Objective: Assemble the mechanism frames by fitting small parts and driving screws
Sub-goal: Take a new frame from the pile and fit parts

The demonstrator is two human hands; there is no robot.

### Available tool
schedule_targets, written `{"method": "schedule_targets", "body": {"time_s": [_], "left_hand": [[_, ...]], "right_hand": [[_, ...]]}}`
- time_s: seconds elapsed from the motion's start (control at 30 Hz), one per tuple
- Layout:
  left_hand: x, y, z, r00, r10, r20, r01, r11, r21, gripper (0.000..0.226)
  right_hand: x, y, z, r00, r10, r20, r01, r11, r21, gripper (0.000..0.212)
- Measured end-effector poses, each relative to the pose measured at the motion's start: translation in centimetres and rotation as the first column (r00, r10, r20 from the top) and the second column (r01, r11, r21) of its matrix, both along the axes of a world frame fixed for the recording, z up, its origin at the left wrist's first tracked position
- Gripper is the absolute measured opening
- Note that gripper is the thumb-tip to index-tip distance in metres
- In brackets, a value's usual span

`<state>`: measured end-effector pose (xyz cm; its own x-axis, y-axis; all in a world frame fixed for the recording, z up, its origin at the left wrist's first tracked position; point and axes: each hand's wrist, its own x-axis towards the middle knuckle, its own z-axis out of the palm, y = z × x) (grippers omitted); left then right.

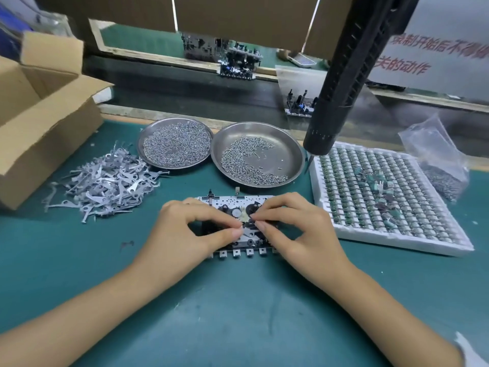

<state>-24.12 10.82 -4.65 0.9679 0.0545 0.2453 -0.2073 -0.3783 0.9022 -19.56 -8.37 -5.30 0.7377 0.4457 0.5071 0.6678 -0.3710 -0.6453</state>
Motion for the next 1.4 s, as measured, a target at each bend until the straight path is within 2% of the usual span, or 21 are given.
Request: {"method": "schedule_targets", "body": {"time_s": [0.23, 0.43, 0.57, 0.67, 0.8, 0.97, 1.23, 1.4], "left_hand": [[-0.12, 0.48, 0.3, 0.998, -0.03, -0.06, 0.037, 0.991, 0.126, 0.012], [-0.23, 0.37, 0.46, 0.998, -0.009, -0.063, 0.014, 0.997, 0.078, 0.012], [-0.4, 0.21, 0.63, 0.999, -0.007, -0.044, 0.01, 0.998, 0.065, 0.024], [-0.46, 0.16, 0.6, 0.999, 0.009, -0.033, -0.005, 0.995, 0.102, 0.025], [-0.61, 0.06, 0.56, 0.998, 0.026, -0.05, -0.022, 0.997, 0.073, 0.023], [-0.57, 0.07, 0.59, 0.997, 0.009, -0.08, -0.005, 0.999, 0.05, 0.026], [-0.51, 0.04, 0.78, 0.998, -0.021, -0.052, 0.026, 0.994, 0.102, 0.025], [-0.48, 0.03, 0.63, 0.999, -0.013, -0.04, 0.017, 0.995, 0.096, 0.027]], "right_hand": [[-0.28, -0.13, -0.02, 0.993, 0.116, 0.017, -0.115, 0.992, -0.045, 0.017], [-0.4, -0.11, 0.16, 0.994, 0.105, -0.039, -0.106, 0.994, -0.024, 0.017], [-0.47, -0.14, 0.22, 0.987, 0.093, -0.134, -0.093, 0.996, 0.009, 0.018], [-0.51, -0.11, 0.29, 0.985, 0.091, -0.148, -0.091, 0.996, 0.005, 0.018], [-0.61, -0.12, 0.41, 0.983, 0.088, -0.163, -0.088, 0.996, 0.001, 0.018], [-0.67, -0.11, 0.51, 0.985, 0.079, -0.156, -0.08, 0.997, 0.001, 0.019], [-0.56, -0.01, 0.53, 0.987, 0.079, -0.14, -0.084, 0.996, -0.027, 0.02], [-0.77, -0.11, 0.28, 0.997, 0.082, -0.016, -0.083, 0.981, -0.176, 0.01]]}}
